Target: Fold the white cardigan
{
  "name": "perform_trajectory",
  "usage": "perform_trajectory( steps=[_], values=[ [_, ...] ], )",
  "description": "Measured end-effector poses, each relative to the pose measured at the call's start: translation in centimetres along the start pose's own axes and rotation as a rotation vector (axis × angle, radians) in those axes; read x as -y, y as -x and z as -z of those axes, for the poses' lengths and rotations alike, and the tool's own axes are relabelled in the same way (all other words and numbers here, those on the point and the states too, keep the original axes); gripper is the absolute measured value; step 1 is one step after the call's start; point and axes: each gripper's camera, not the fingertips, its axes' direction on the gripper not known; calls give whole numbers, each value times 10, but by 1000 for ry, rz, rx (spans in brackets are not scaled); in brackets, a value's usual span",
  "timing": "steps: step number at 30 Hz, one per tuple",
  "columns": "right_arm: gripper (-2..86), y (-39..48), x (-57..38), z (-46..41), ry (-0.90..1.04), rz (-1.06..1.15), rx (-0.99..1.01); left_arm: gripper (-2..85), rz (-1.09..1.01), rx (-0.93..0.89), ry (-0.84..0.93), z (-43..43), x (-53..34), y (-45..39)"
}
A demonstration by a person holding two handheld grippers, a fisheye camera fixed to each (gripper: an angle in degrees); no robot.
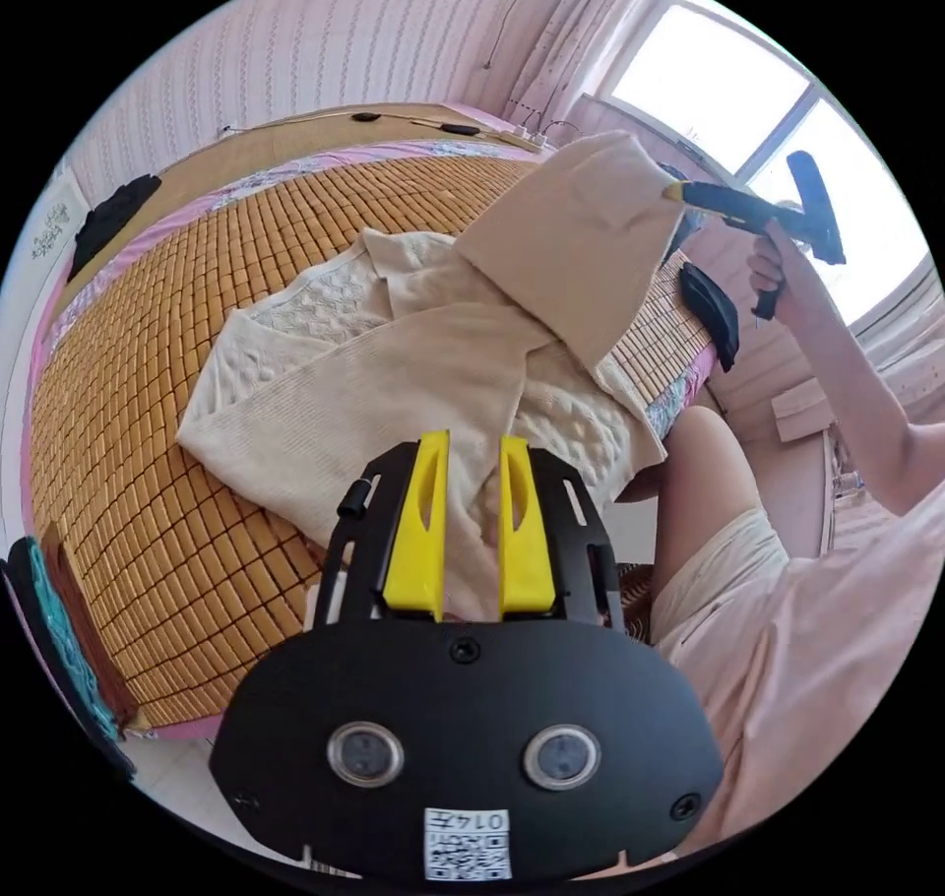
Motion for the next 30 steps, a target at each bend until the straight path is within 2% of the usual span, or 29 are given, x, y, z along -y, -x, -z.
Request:
perform_trajectory(
  steps=[4,6,9,11,14,17,21,23,27,30],
  values=[
    [7,-69,-6,27,-29,-112,-175,92,-34,-4,104,-52,56,-17],
    [7,-92,-7,25,-9,-150,-232,58,-91,73,284,-95,72,-26],
    [7,-126,-11,6,45,-201,-268,13,-166,74,270,-83,76,-30],
    [9,-142,-15,-9,87,-229,-297,4,-144,64,187,-55,68,-20],
    [12,-157,-24,-29,115,-270,-390,0,51,-2,-13,23,26,25],
    [20,-161,-30,-50,140,-263,-404,4,322,105,-106,100,-54,77],
    [44,-131,-20,-104,208,-113,-338,28,741,309,-76,158,-172,128],
    [51,-109,-9,-134,238,-26,-301,38,810,390,-57,173,-193,131],
    [56,-48,27,-204,288,160,-197,44,694,475,-89,185,-159,116],
    [53,-5,56,-258,337,267,-155,55,541,349,-91,148,-98,116]
  ],
)
